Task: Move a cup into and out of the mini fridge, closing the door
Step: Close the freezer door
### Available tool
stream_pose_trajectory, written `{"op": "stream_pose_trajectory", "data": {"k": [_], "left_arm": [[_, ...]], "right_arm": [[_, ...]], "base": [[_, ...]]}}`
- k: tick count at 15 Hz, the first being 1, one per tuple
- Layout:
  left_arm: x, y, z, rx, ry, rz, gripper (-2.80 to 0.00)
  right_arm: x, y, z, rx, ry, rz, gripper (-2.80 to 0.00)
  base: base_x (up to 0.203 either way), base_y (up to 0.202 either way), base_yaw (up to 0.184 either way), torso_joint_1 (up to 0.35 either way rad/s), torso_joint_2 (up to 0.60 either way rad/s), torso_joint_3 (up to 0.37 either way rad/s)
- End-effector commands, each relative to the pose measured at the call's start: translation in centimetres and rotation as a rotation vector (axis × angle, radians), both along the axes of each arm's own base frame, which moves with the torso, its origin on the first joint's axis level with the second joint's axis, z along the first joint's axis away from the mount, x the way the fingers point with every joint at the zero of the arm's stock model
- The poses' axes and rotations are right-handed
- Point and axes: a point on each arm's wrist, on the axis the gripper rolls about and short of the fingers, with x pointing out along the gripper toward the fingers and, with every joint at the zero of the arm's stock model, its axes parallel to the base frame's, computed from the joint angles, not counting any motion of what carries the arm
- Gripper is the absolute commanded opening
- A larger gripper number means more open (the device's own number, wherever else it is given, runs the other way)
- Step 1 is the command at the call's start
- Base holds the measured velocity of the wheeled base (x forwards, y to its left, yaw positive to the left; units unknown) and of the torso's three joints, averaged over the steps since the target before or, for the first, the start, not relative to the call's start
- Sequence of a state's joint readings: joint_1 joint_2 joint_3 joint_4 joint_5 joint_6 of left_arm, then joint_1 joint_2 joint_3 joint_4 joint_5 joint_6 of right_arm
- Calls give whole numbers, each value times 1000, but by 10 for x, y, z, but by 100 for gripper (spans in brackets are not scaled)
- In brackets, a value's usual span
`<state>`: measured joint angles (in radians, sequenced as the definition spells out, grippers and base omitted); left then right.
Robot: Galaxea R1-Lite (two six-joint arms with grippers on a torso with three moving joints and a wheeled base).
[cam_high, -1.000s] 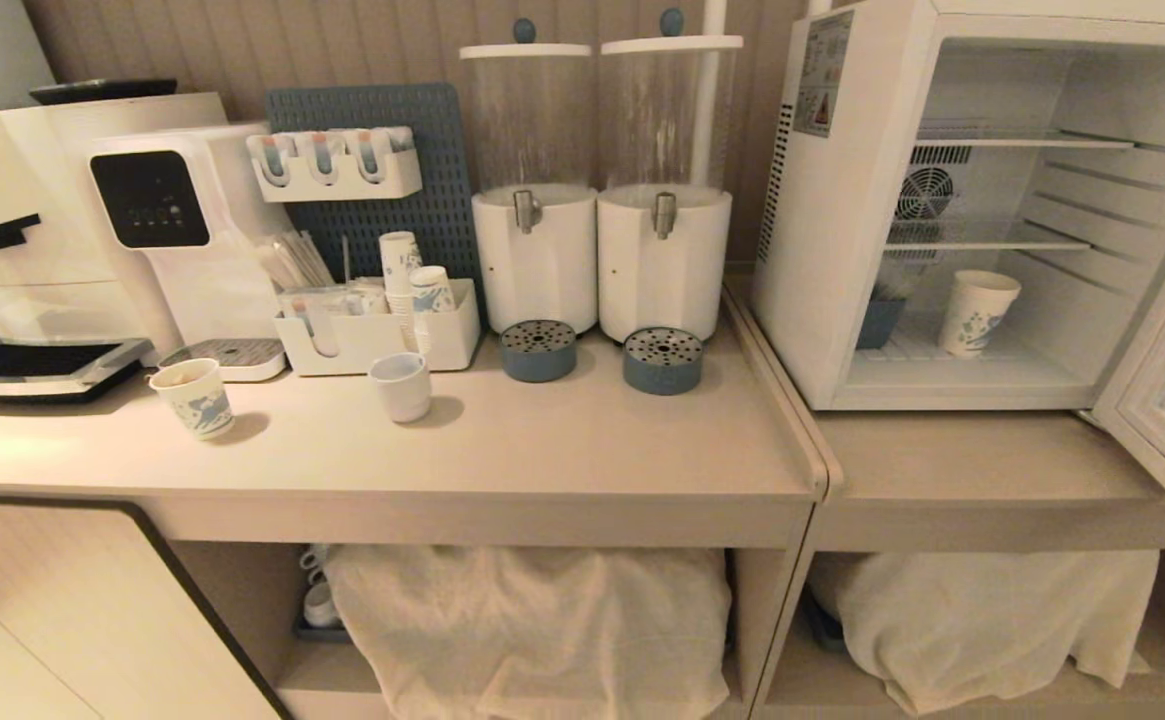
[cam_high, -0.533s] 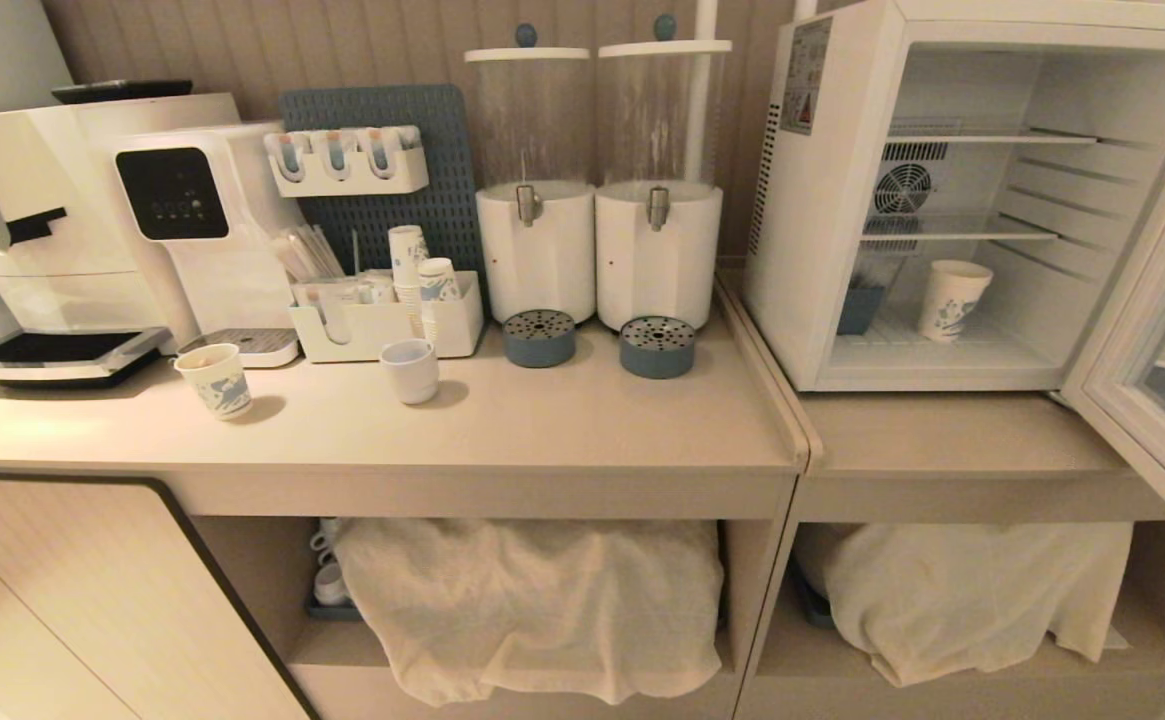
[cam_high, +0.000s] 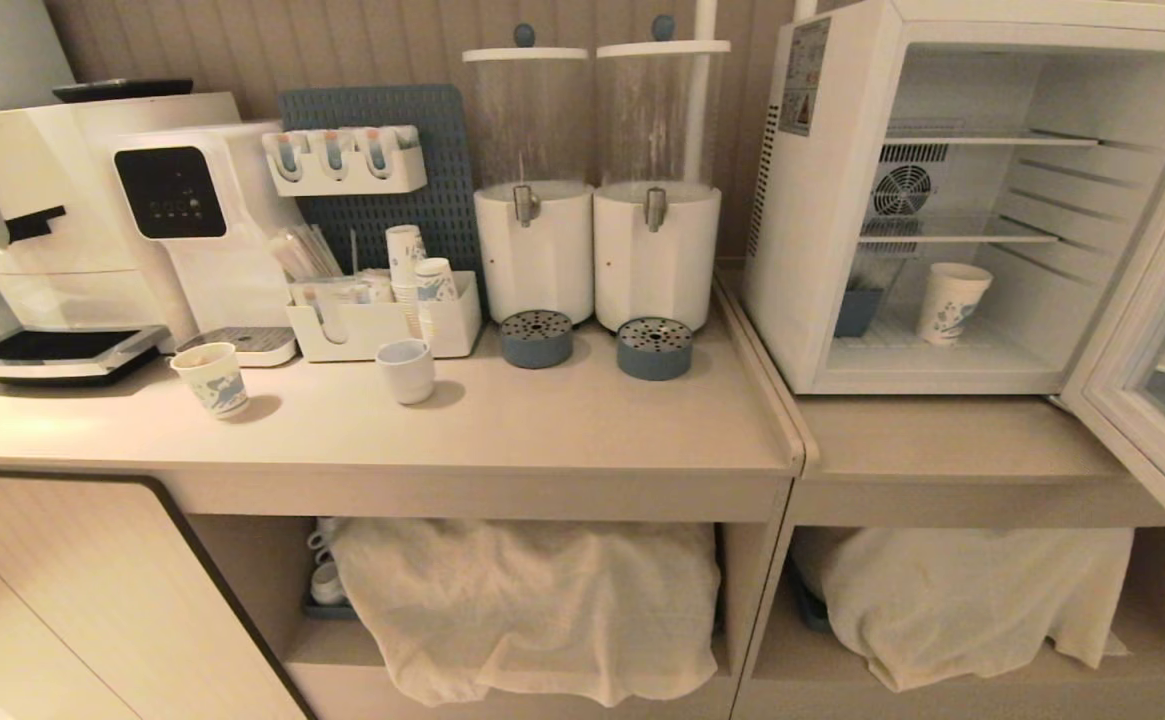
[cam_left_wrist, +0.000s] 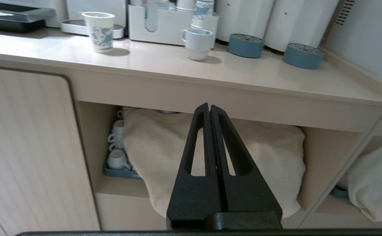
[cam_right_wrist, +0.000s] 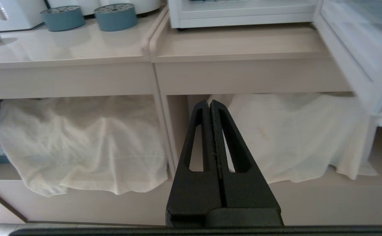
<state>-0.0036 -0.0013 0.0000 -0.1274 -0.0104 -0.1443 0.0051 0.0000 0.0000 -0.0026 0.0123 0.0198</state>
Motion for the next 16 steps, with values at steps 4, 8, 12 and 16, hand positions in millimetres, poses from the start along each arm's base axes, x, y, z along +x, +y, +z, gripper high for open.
{"op": "stream_pose_trajectory", "data": {"k": [4,8,12,16], "left_arm": [[3,0,-11,-3,35,0,-280],[3,0,-11,-1,35,0,-280],[3,0,-11,-1,35,0,-280],[3,0,-11,-1,35,0,-280]], "right_arm": [[0,0,0,0,1,1,-280],[0,0,0,-1,1,1,-280],[0,0,0,-1,1,1,-280],[0,0,0,-1,1,1,-280]], "base": [[1,-187,1,1,3,5],[0,-194,0,3,0,5],[0,-193,1,3,3,4],[0,-193,3,4,1,1]]}}
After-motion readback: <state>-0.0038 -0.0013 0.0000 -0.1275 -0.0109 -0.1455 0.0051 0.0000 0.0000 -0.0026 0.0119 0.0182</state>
